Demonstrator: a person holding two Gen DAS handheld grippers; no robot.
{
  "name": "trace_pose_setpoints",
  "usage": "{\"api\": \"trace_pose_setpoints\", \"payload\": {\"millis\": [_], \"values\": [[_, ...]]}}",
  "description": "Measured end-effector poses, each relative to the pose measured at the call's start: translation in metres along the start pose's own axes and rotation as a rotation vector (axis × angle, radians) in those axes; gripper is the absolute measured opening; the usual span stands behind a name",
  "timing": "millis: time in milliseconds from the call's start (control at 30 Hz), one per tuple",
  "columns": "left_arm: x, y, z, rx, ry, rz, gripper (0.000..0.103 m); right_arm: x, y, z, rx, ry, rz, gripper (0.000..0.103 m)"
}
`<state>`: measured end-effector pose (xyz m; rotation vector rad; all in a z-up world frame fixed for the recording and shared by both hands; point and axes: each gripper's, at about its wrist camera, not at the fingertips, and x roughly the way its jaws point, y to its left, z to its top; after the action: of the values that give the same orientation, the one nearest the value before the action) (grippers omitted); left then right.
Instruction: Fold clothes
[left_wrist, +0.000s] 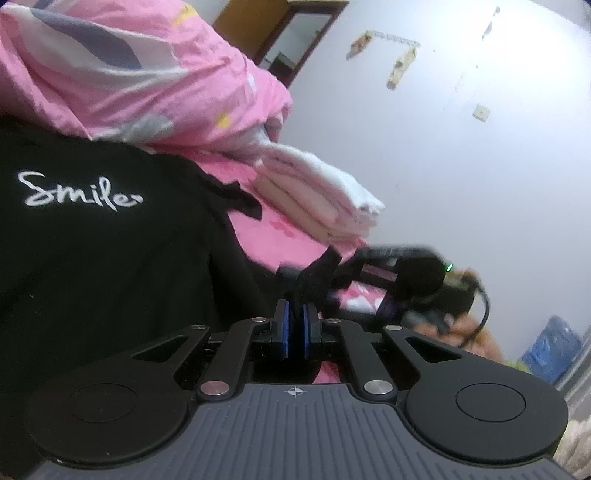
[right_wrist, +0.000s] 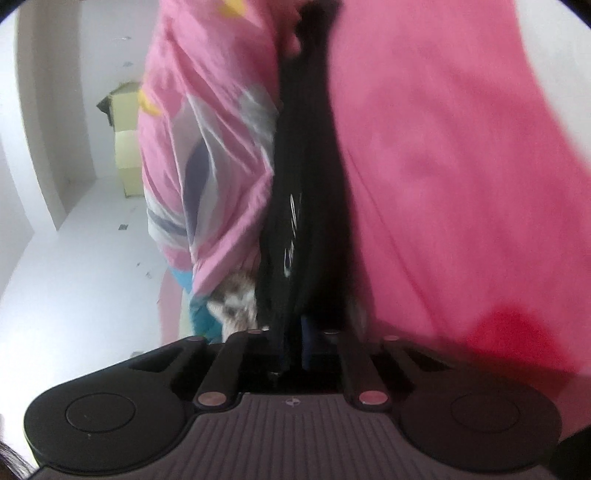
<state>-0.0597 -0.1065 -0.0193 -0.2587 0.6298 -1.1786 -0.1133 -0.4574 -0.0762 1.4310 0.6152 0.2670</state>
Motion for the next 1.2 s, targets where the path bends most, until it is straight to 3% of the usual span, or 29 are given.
{"api": "trace_pose_setpoints", "payload": {"millis": [67, 267, 400, 433, 500, 533, 567, 833, 1000, 1100, 1200], "values": [[0.01, -0.005, -0.003, 0.019, 0.024, -0.018, 0.005, -0.011, 0.016, 0.007, -0.098, -0.055, -0.032, 0.0], [0.04, -0.02, -0.015, 0.084, 0.082, -0.048, 0.005, -0.045, 0.051, 0.022, -0.31, -0.157, -0.143, 0.0], [0.033, -0.012, -0.012, 0.053, 0.064, -0.053, 0.005, -0.05, 0.04, 0.025, -0.24, -0.058, -0.149, 0.002], [0.028, -0.006, -0.009, 0.026, 0.053, -0.05, 0.005, -0.051, 0.034, 0.024, -0.21, -0.031, -0.15, 0.008], [0.019, 0.004, -0.003, -0.03, 0.032, -0.044, 0.005, -0.052, 0.021, 0.019, -0.149, -0.004, -0.159, 0.031], [0.014, 0.01, 0.0, -0.057, 0.021, -0.042, 0.005, -0.053, 0.014, 0.016, -0.117, 0.009, -0.16, 0.047], [0.01, 0.015, 0.003, -0.085, 0.01, -0.039, 0.005, -0.051, 0.008, 0.015, -0.085, 0.025, -0.151, 0.05], [-0.006, 0.025, 0.011, -0.1, -0.024, -0.062, 0.005, -0.017, -0.02, 0.004, 0.158, 0.195, -0.012, 0.05], [-0.003, 0.019, 0.007, -0.077, -0.012, -0.088, 0.005, 0.006, -0.026, 0.005, 0.234, 0.221, 0.075, 0.049], [0.0, 0.016, 0.006, -0.058, -0.009, -0.1, 0.005, 0.019, -0.019, 0.005, 0.198, 0.225, 0.102, 0.044], [0.001, 0.013, 0.004, -0.035, -0.007, -0.103, 0.005, 0.025, -0.019, 0.003, 0.199, 0.228, 0.097, 0.026]]}}
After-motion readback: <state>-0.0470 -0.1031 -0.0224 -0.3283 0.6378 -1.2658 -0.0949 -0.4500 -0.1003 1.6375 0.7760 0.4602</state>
